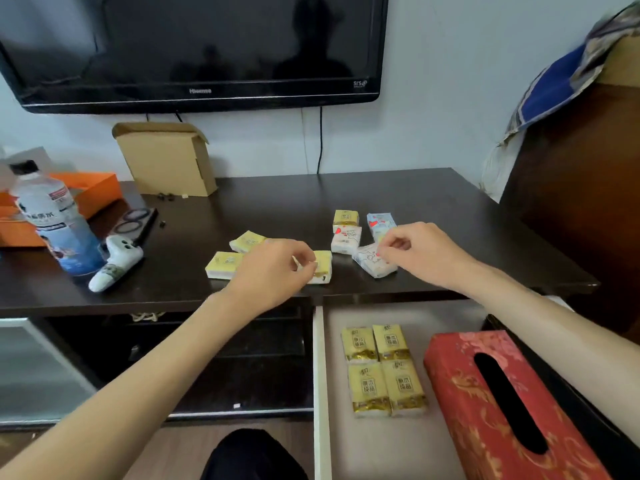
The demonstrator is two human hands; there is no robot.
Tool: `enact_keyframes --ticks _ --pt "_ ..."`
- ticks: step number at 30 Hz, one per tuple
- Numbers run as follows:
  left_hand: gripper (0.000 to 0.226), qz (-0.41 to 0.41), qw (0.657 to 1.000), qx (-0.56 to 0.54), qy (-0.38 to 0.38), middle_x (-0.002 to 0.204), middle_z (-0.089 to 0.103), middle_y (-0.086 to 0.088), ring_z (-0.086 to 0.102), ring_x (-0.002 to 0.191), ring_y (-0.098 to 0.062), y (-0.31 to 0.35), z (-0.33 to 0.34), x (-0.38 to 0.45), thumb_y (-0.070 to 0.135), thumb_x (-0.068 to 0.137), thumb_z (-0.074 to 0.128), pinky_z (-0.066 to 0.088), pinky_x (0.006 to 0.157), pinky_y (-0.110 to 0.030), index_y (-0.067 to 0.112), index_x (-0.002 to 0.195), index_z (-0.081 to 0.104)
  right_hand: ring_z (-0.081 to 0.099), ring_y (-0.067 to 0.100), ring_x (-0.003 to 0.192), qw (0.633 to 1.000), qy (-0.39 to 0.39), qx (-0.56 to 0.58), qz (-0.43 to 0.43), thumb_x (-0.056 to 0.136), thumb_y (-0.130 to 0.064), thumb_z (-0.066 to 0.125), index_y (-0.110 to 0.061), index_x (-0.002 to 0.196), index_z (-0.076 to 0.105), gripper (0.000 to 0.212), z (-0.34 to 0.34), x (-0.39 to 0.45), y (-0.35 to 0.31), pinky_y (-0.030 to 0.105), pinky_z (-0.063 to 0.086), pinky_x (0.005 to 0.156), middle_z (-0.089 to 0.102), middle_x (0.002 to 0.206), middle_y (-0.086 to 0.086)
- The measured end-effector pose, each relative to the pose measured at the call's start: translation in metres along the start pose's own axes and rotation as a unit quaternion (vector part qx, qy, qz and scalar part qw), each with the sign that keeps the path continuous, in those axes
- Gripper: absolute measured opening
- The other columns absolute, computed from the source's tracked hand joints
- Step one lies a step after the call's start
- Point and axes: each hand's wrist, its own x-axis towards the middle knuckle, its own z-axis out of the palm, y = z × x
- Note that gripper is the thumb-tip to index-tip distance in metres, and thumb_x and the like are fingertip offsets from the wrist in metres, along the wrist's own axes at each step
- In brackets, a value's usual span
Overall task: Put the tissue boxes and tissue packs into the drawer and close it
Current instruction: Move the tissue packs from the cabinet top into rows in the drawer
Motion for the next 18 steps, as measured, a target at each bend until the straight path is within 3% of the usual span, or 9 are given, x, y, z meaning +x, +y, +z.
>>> enact_keyframes --ticks 3,6,11,15,18 --pt "0.024 -0.073 0.995 0.063 0.02 0.101 0.066 0.012 0.062 0.093 -0.014 -0.034 -0.014 0.017 0.041 0.086 0.06 0.05 0.073 -0.034 0.032 0.105 0.07 0.07 0.015 0.088 1.0 0.007 0.008 0.018 0.095 -0.026 0.062 -0.029 0.088 0.075 0.015 0.011 0.049 -0.013 0.046 0.058 0.084 0.075 0.089 -0.012" --pt "0.045 -0.142 0.979 0.148 0.002 0.117 0.059 0.002 0.055 0.108 -0.023 -0.068 -0.015 0.021 0.05 0.083 0.06 0.04 0.071 -0.036 0.025 0.12 0.062 0.067 0.018 0.104 0.999 0.009 -0.02 0.033 0.099 -0.025 0.059 -0.027 0.108 0.07 0.014 0.033 0.095 -0.019 0.047 0.056 0.093 0.072 0.111 -0.007" --pt "0.085 -0.261 0.933 0.217 -0.118 0.133 0.051 -0.01 0.048 0.123 -0.031 -0.108 -0.005 0.019 0.081 0.073 0.049 0.042 0.085 -0.042 0.02 0.132 0.047 0.055 0.032 0.128 0.992 -0.002 -0.105 0.072 0.098 -0.03 0.059 -0.017 0.146 0.052 0.05 0.07 0.149 -0.016 0.046 0.05 0.099 0.055 0.145 0.009" --pt "0.072 -0.252 0.944 0.194 -0.085 0.123 0.053 -0.007 0.048 0.118 -0.03 -0.121 0.001 0.014 0.067 0.076 0.053 0.039 0.077 -0.04 0.025 0.133 0.048 0.046 0.038 0.135 0.975 -0.025 -0.188 0.113 0.097 -0.047 0.056 -0.019 0.154 0.037 0.066 0.092 0.175 -0.009 0.053 0.047 0.1 0.043 0.151 0.015" --pt "0.07 -0.245 0.953 0.164 -0.065 0.12 0.051 -0.005 0.047 0.116 -0.028 -0.126 -0.002 0.01 0.058 0.074 0.057 0.037 0.073 -0.038 0.027 0.135 0.045 0.047 0.039 0.133 0.963 -0.047 -0.234 0.126 0.093 -0.05 0.059 -0.02 0.152 0.04 0.069 0.1 0.186 -0.005 0.049 0.044 0.095 0.044 0.149 0.015"
